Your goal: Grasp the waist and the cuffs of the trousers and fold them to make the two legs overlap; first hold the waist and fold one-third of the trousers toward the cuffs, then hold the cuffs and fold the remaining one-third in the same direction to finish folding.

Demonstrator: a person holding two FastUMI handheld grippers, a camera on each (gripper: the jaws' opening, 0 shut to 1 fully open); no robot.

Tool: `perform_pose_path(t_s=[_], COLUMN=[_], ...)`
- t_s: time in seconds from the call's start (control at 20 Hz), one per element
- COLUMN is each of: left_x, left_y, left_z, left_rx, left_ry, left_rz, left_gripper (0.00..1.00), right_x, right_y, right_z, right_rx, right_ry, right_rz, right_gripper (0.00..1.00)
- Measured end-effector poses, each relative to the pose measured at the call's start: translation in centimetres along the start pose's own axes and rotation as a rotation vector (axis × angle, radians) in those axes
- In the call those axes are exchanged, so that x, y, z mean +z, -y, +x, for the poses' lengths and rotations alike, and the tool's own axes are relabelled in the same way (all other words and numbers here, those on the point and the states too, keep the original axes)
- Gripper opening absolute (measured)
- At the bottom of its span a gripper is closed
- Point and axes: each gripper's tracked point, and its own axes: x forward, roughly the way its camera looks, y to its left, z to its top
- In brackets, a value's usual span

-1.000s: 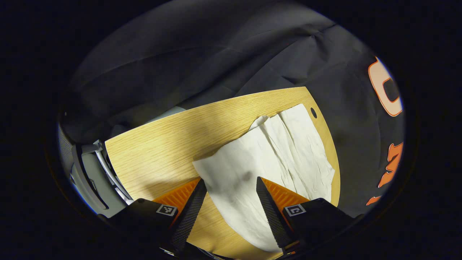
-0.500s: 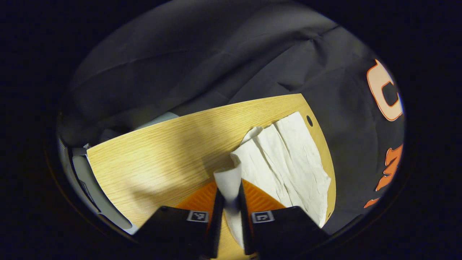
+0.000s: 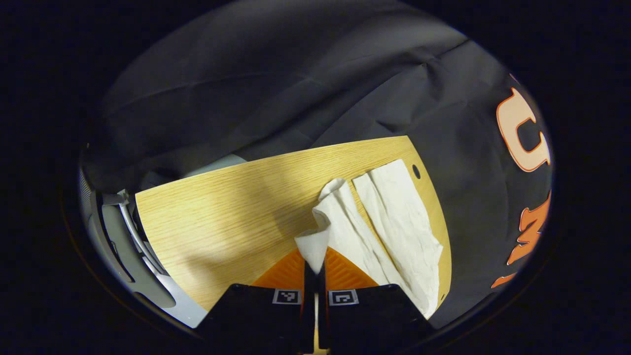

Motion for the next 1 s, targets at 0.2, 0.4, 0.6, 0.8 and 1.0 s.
perform_pose_path(t_s=[0.2,0.4,0.6,0.8,1.0], left_x=[1.8,3.3,4.8,6.5,7.9], left_y=[3.5,7.4,9.5,11.7,14.0], left_z=[-2.0,-2.1,-1.4,0.0,2.1], left_rx=[-0.064,-0.09,-0.087,-0.092,-0.101], left_ry=[0.025,0.03,0.014,-0.016,-0.066], left_rz=[0.043,0.115,0.144,0.176,0.207], left_gripper=[0.07,0.06,0.07,0.07,0.07], right_x=[1.0,2.2,3.1,3.8,4.4], right_y=[-2.8,-4.4,-6.0,-7.7,-9.1], right_z=[-1.6,-2.5,-2.9,-2.7,-2.5], right_rx=[0.065,0.101,0.111,0.131,0.131], right_ry=[0.011,0.026,0.022,0.016,0.022], right_rz=[-0.024,-0.039,0.004,0.037,0.088], right_gripper=[0.06,0.06,0.07,0.06,0.06])
